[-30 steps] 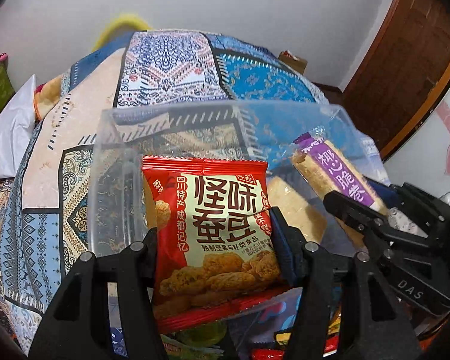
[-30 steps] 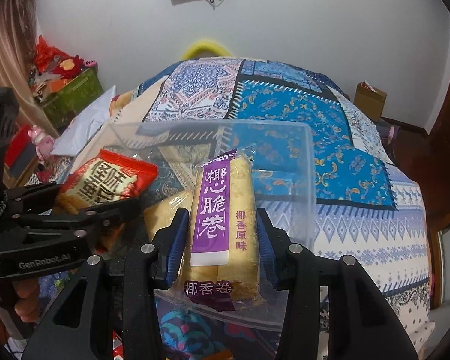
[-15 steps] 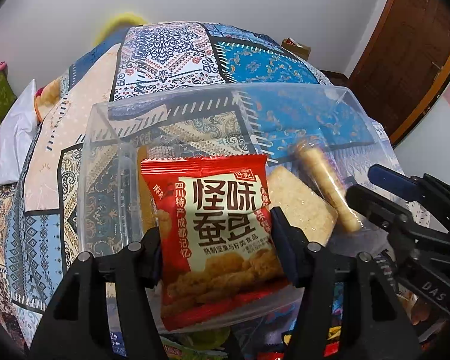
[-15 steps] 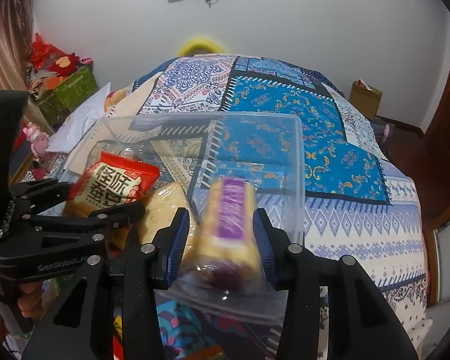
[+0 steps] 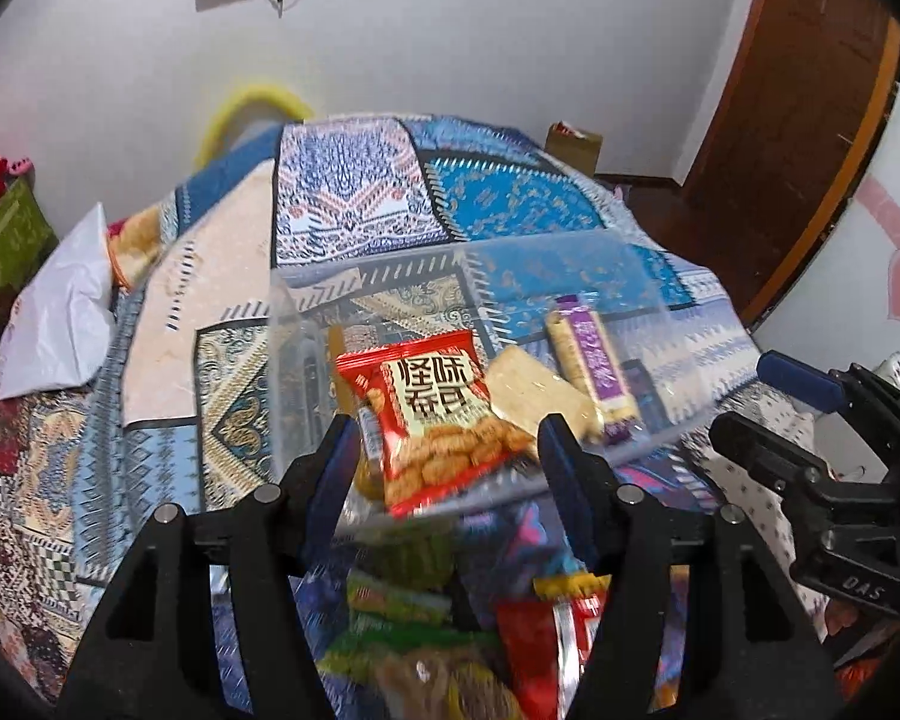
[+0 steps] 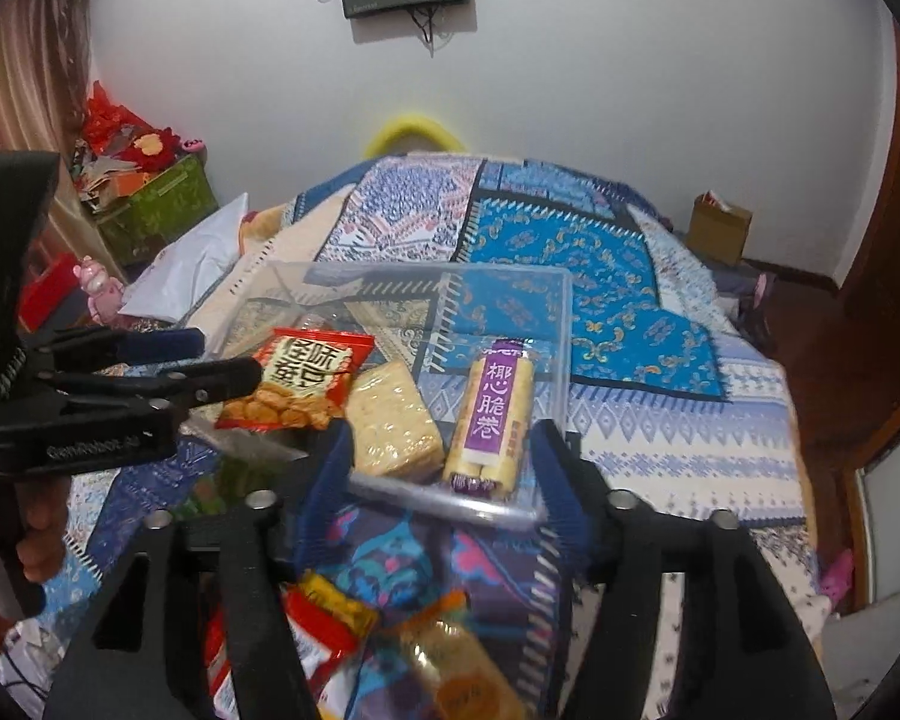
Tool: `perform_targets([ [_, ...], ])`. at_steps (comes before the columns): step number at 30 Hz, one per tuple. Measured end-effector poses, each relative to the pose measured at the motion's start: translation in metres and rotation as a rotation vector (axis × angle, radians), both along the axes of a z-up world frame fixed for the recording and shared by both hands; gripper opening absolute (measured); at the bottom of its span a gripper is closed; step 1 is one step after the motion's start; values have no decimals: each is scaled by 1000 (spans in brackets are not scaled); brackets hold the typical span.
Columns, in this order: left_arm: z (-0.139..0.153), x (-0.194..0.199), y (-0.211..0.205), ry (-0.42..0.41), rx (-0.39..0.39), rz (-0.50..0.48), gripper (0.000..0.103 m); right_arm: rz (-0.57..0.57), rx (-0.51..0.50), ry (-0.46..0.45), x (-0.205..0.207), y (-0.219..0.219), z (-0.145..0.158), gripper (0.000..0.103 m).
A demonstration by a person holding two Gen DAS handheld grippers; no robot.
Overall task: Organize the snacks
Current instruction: 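Grasp the orange puffed-ball bag with the left gripper while the right grasps the cookie pack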
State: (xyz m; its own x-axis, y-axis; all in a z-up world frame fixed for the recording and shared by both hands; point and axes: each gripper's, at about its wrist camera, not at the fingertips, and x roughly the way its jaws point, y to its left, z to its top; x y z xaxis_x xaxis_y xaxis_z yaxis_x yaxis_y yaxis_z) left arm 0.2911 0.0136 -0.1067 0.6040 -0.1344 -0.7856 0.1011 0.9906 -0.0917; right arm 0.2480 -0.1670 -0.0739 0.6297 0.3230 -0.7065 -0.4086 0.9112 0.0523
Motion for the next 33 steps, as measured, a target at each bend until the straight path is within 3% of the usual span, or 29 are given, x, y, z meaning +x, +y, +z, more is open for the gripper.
perform_targets([
  [5, 21, -46, 3, -38, 20, -20, 69, 6, -5, -24, -34, -3, 13, 66],
  [8, 25, -74, 8, -47, 22, -19, 80, 10, -6, -37, -51, -4, 16, 71],
  [12, 22, -108, 13, -49, 50, -19, 81, 13, 5, -25, -74, -8, 14, 71],
  [25, -31, -179, 31, 59, 55, 4, 81, 0, 3, 84, -128, -5, -31, 71],
  [33, -64, -203, 26, 143, 45, -52, 81, -16, -45, 167, -146, 4, -69, 71],
])
